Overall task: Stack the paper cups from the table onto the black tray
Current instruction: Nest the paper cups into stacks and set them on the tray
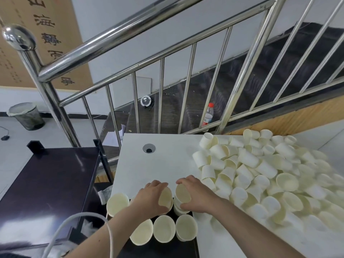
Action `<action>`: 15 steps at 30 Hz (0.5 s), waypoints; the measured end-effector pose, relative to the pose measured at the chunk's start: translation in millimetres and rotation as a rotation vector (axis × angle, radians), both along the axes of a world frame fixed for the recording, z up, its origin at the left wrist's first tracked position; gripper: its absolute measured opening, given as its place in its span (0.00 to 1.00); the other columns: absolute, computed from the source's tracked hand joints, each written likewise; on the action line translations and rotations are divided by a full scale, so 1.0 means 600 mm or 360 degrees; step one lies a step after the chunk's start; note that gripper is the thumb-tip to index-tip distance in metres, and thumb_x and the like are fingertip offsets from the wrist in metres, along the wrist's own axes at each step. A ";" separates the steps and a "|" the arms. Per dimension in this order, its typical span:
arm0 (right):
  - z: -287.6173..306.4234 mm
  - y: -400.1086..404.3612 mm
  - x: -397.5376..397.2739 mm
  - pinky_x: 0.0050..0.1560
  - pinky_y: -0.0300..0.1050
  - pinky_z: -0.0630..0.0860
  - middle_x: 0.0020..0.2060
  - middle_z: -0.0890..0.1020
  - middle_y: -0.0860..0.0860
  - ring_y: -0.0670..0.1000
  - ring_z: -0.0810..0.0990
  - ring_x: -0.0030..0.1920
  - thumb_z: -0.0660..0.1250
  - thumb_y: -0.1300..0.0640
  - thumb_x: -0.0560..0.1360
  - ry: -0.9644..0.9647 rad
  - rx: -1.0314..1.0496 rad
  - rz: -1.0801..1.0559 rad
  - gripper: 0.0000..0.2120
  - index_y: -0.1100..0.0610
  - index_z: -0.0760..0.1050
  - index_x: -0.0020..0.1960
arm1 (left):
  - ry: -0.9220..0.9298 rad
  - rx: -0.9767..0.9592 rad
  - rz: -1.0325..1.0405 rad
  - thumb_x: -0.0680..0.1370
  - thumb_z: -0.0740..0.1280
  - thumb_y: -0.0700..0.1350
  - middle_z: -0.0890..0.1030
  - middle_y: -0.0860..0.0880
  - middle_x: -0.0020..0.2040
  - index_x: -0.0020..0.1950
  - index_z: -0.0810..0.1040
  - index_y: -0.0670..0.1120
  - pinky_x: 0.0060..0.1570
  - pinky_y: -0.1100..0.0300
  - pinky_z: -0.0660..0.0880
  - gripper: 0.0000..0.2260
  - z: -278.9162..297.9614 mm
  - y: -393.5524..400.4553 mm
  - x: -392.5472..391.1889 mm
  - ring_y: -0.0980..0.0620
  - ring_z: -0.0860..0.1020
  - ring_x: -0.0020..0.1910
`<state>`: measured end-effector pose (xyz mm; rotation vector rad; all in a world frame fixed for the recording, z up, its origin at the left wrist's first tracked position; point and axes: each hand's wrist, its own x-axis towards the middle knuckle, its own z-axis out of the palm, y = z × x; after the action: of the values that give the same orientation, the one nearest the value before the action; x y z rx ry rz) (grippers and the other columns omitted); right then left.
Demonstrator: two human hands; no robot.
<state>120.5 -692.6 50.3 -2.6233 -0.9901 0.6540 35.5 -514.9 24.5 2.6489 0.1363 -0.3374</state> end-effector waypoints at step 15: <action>-0.046 0.004 0.013 0.62 0.49 0.72 0.65 0.68 0.50 0.52 0.68 0.66 0.69 0.52 0.71 -0.0016 -0.0293 0.0037 0.27 0.57 0.69 0.69 | 0.0224 0.0297 -0.0075 0.71 0.69 0.52 0.68 0.50 0.66 0.68 0.68 0.47 0.60 0.55 0.67 0.27 -0.028 -0.006 0.028 0.48 0.69 0.64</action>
<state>128.1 -690.0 22.6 -2.7792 -1.0090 0.7721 52.1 -518.3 7.7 2.8148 0.1576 -0.5517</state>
